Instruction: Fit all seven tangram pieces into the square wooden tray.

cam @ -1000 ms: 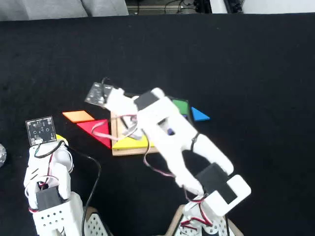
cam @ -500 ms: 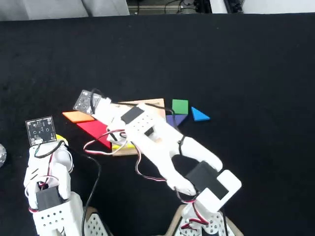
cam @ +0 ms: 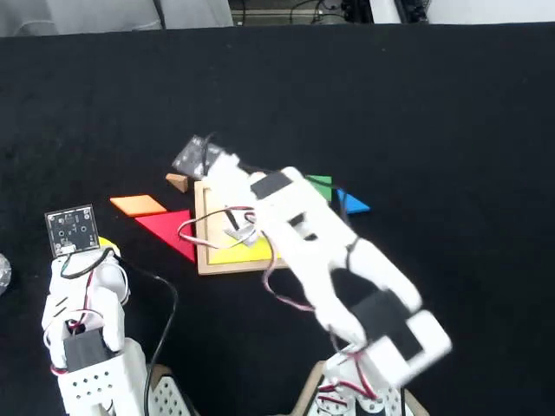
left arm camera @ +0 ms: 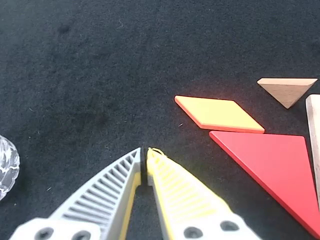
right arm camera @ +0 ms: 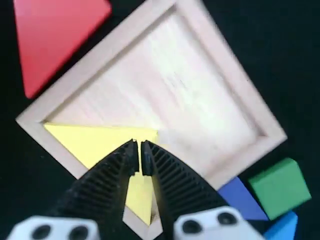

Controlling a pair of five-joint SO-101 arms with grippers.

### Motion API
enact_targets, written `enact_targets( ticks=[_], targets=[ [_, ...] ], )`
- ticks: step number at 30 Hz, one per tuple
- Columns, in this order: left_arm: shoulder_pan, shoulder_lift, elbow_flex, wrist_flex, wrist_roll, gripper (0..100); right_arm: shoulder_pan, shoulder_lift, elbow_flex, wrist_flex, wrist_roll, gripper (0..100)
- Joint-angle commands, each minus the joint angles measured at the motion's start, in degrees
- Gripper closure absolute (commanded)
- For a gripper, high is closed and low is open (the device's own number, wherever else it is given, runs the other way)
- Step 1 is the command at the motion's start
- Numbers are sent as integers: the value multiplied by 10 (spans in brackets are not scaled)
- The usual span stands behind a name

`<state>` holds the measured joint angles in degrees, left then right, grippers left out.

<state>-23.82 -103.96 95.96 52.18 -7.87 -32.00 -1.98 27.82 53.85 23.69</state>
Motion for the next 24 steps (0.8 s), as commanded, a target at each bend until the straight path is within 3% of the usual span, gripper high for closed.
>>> enact_targets(
  ticks=[1, 4, 7, 11, 14, 19, 24],
  targets=[
    [-4, -4, -4, -11, 4, 968, 11, -149, 40, -1, -47, 988],
    [-22, -4, -21, -11, 5, 968, 36, -263, 131, -46, -78, 988],
    [-33, -4, -22, -10, 5, 967, 84, -357, 252, -156, -92, 987],
    [25, -1, -12, -3, 0, 967, 131, -424, 358, -269, -92, 984],
    [85, 0, -46, 41, -37, 966, 138, -422, 366, -272, -93, 969],
    [175, 2, -96, 84, -24, 966, 136, -393, 366, -274, -93, 960],
    [173, 82, -131, 35, -10, 923, 138, -372, 365, -275, -93, 960]
  ],
)
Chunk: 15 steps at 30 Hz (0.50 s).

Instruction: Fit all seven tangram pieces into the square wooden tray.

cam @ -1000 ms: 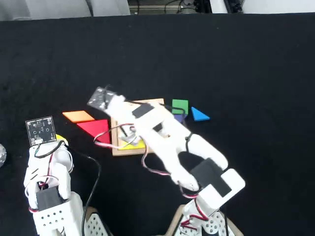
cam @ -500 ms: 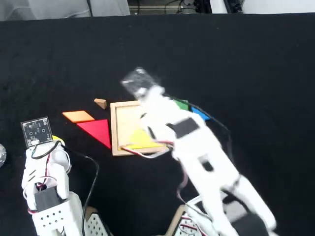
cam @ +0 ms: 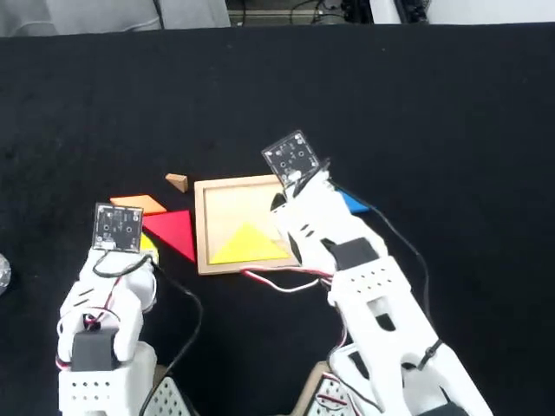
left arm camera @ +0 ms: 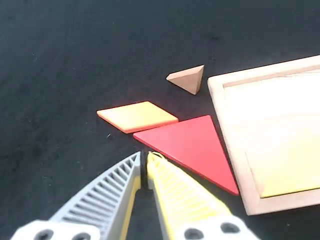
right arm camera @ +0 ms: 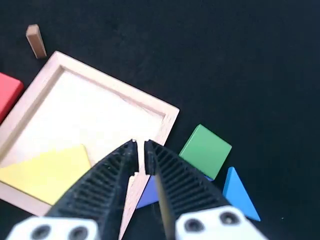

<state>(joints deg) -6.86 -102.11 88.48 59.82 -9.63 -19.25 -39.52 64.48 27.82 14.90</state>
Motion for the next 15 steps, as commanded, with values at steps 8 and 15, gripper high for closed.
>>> enact_targets(
  ticks=[8, 15],
  targets=[
    [0, 494, -311, -76, 116, 913, 12, 6, 2, -15, -5, 961],
    [28, 909, -577, 40, 352, 909, 12, 6, 5, -15, -5, 962]
  ],
)
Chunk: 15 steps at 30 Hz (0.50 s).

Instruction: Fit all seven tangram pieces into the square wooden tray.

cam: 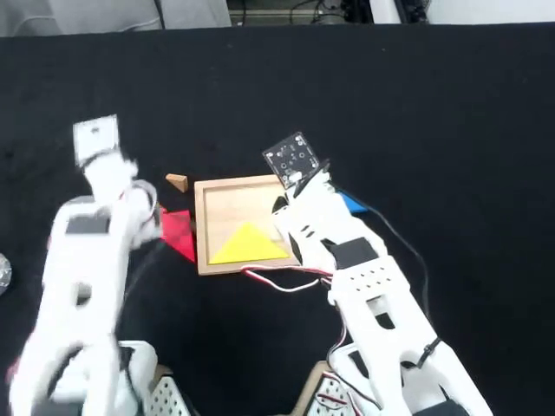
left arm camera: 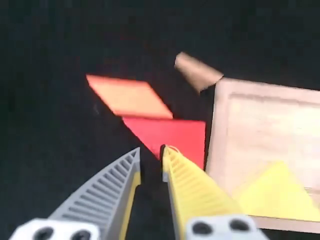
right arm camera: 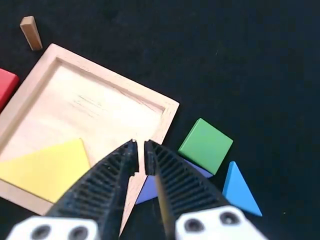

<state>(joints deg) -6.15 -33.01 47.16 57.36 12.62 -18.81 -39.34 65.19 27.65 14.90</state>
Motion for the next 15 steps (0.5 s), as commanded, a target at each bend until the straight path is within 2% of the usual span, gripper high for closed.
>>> enact_targets(
  ticks=[1, 3, 8, 10, 15],
  targets=[
    [29, 249, -189, 76, 142, 907, 8, 4, -2, -13, -5, 962],
    [46, 291, -224, 98, 178, 884, 8, 4, -2, -13, -5, 962],
    [75, 316, -244, 135, 382, 759, 6, 4, -2, -13, -4, 961],
    [87, 310, -240, 128, 390, 717, 6, 4, -2, -13, -4, 961],
    [100, 318, -240, 93, 389, 710, 5, 4, -2, -13, -2, 962]
  ],
)
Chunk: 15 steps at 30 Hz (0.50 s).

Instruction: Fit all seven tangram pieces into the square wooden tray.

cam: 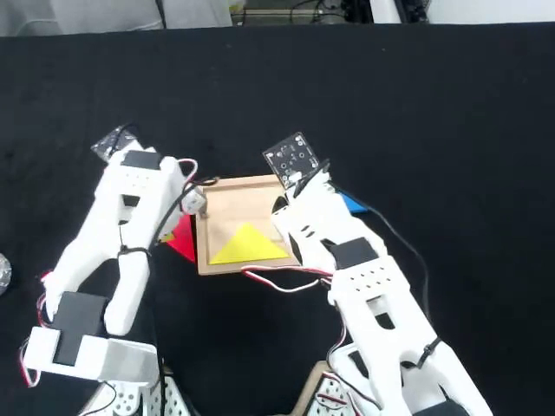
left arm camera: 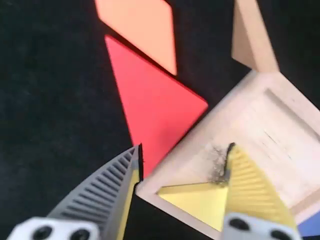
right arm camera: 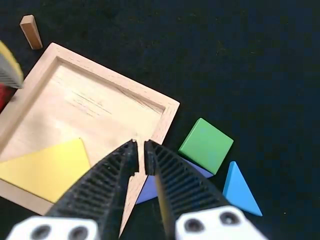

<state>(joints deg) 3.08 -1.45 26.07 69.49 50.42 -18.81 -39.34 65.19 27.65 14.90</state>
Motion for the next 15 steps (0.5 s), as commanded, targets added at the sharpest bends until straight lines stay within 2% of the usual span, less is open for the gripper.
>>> enact_targets(
  ticks=[1, 5, 15],
  targets=[
    [1, 10, -24, -38, 12, 710, 5, 4, -1, -12, -2, 962],
    [-30, 33, 0, -77, 10, 710, 5, 4, -1, -11, -1, 962],
    [-71, 38, 9, -77, 11, 714, 5, 4, -1, -9, -1, 962]
  ],
)
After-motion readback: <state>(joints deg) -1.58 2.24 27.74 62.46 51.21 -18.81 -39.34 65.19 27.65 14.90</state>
